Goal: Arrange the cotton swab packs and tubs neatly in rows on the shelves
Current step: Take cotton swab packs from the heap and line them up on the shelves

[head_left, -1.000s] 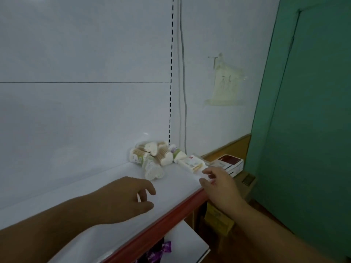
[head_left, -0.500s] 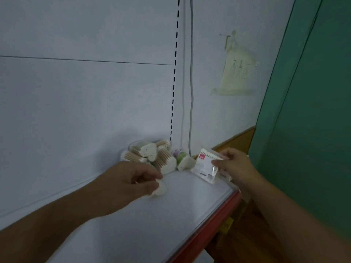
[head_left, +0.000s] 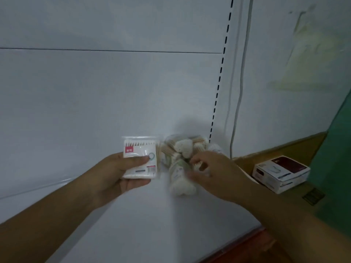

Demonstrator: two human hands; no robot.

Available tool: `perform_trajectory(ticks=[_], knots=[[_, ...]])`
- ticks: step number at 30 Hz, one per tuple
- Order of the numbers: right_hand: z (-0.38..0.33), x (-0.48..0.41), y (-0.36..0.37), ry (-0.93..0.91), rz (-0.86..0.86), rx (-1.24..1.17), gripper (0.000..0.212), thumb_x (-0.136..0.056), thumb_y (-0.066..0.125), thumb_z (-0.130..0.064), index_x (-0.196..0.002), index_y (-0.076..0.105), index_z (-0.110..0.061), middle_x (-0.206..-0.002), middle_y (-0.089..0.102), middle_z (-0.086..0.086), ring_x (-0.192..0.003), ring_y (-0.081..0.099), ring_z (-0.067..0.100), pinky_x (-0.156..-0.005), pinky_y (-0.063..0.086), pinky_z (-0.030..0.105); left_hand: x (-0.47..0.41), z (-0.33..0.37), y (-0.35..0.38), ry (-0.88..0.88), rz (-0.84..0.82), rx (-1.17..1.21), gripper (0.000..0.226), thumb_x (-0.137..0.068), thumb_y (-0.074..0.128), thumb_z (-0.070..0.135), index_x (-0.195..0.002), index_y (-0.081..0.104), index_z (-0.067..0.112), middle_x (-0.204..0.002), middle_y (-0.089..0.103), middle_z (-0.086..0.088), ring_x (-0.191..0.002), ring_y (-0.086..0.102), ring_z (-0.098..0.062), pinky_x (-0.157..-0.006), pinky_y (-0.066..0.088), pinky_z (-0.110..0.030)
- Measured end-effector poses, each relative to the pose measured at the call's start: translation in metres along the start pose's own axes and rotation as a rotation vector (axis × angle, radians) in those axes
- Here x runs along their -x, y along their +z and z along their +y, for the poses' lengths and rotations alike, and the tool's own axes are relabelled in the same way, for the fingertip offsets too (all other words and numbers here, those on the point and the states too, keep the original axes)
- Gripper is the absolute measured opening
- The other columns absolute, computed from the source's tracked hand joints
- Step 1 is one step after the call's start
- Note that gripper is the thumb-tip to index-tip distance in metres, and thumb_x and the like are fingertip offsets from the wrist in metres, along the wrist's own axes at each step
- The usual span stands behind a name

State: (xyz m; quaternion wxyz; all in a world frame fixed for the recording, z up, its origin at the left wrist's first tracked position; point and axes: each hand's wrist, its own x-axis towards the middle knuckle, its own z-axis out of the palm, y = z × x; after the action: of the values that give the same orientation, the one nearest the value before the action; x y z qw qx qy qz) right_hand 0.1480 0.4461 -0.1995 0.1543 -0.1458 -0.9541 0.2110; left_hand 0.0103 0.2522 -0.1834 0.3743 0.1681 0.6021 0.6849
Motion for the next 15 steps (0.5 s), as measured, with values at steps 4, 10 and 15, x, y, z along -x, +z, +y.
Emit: perform_trajectory(ticks=[4, 10, 15], knots=[[-0.007, 0.009, 0.021, -0.063, -0.148, 0.254, 0.062, -0.077, 0.05, -0.075, -0.125, 0.047, -0.036, -0.122, 0.056, -0.014, -0.107, 0.055, 0.009, -0.087, 0.045, 0.029, 0.002, -0.006, -0.003, -0.054, 0.025, 0.054, 0.04, -0.072, 0.067, 0.019, -0.109, 0.068, 0.005, -0.103, 0.072, -0.016, -0.082, 0.072, -0.023, -0.067, 0.061, -0.03], [-0.01, 0.01, 0.043, -0.103, -0.018, 0.28, 0.079, -0.068, 0.054, -0.08, -0.127, 0.036, -0.032, -0.122, 0.052, -0.009, -0.105, 0.059, 0.015, -0.082, 0.048, 0.03, 0.008, -0.015, 0.006, 0.045, 0.031, -0.057, 0.031, -0.075, 0.068, 0.02, -0.1, 0.07, 0.002, -0.099, 0.074, -0.013, -0.081, 0.072, -0.017, -0.066, 0.057, -0.022], [-0.013, 0.001, 0.046, -0.176, -0.042, 0.292, 0.061, -0.081, 0.059, -0.062, -0.127, 0.04, -0.027, -0.121, 0.056, -0.005, -0.105, 0.058, 0.015, -0.078, 0.043, 0.027, 0.012, -0.018, 0.001, -0.006, 0.026, 0.023, 0.031, -0.071, 0.067, 0.021, -0.097, 0.071, 0.003, -0.095, 0.074, -0.014, -0.077, 0.072, -0.018, -0.07, 0.058, -0.026]])
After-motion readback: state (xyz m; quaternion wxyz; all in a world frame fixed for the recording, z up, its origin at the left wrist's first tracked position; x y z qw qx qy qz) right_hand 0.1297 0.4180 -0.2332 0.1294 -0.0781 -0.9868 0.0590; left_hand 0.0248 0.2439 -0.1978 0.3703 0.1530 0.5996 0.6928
